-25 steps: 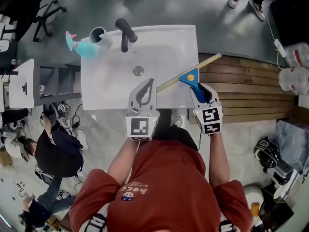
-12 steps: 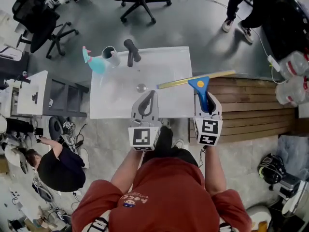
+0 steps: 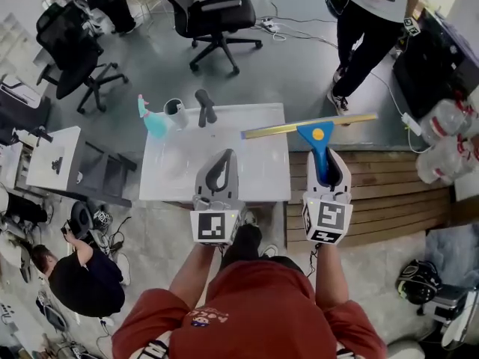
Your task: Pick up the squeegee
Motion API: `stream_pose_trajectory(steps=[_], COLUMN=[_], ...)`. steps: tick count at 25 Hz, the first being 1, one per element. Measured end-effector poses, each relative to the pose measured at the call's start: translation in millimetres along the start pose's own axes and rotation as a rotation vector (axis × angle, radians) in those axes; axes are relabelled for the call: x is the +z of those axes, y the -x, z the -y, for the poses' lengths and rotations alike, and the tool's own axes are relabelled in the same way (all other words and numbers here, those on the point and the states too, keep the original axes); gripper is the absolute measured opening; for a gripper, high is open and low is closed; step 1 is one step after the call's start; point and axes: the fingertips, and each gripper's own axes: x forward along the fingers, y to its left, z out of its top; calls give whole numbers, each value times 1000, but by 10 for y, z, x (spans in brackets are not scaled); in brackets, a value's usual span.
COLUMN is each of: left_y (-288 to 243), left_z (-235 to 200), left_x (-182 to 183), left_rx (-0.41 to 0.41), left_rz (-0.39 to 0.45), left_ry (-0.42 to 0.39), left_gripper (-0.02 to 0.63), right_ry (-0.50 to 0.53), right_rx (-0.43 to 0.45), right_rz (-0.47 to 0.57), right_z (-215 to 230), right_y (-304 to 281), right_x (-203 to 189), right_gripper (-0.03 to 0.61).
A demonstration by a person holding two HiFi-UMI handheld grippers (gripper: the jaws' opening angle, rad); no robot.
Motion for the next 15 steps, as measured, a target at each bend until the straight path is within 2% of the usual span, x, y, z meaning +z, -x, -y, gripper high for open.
stream_pose_trajectory(steps=[8,12,15], left_y=[112,184,224], left_z=[49,97,116], left_x=[655,1015,1195], left_rx=[13,16,6], left_rz=[145,222,248], left_ry=[-86,-78,-105], left_gripper=[17,17,17], right_ry=[2,1,18], right_rx=[-59,-84,-113], right_rz=[213,332,402], right_z=[192,257,307], right_y=[364,600,747], right_x=[797,1218,1431], right_gripper=[140,140,140])
